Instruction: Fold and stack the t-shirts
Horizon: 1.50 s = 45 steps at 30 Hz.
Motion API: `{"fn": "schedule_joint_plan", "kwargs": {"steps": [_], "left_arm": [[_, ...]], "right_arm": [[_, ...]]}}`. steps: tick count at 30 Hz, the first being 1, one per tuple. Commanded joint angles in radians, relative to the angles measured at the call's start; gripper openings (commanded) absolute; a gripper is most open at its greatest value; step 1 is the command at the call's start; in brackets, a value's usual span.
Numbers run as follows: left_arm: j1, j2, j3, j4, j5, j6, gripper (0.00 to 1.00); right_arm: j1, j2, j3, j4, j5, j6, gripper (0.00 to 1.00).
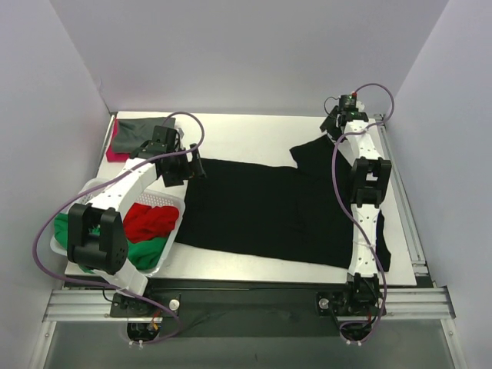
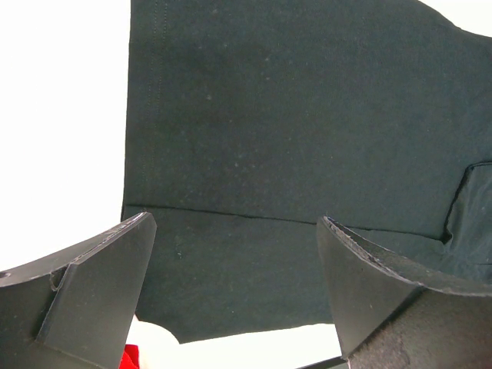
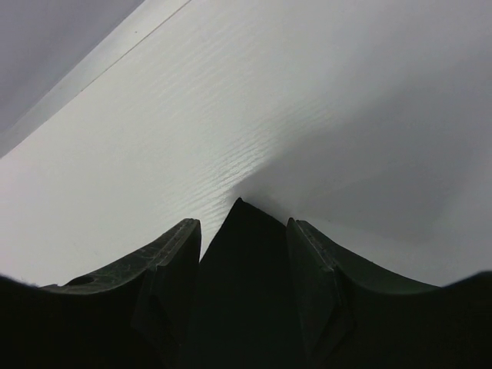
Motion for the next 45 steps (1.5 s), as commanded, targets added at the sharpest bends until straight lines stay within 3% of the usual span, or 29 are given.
{"fn": "schedule_joint_plan", "kwargs": {"steps": [1, 10, 16, 19, 22, 36, 41, 45], "left_arm": [[0.009, -0.01, 0.049, 0.003, 0.028, 0.006, 0.97], [0.013, -0.04, 0.066, -0.021, 0.019, 0.016, 0.97], [0.018, -0.053, 0.054, -0.007, 0.028, 0.007, 0.97], [0.018, -0.056, 0.048, 0.0, 0.028, 0.007, 0.97], [0.018, -0.052, 0.045, 0.003, 0.028, 0.01, 0.97], [0.027, 0.046, 0.111, -0.001, 0.003, 0.035, 0.97], [0.025, 0.196, 0.273, -0.03, -0.041, 0.068, 0.94], [0.028, 0.339, 0.454, -0.113, -0.111, 0.111, 0.82]], "right_arm": [[-0.007, 0.027, 0.043, -0.057, 0.002, 0.019, 0.49], [-0.007, 0.019, 0.031, -0.105, 0.038, 0.04, 0.48], [-0.007, 0.027, 0.028, -0.126, -0.004, 0.057, 0.36], [-0.006, 0.033, 0.023, -0.126, -0.016, 0.066, 0.15], [-0.007, 0.024, 0.005, -0.126, -0.007, 0.074, 0.01], [-0.013, -0.171, -0.221, -0.056, 0.238, 0.065, 0.0], [-0.023, -0.2, -0.242, -0.03, 0.228, 0.045, 0.0], [-0.024, -0.211, -0.254, -0.023, 0.209, 0.037, 0.0]]}}
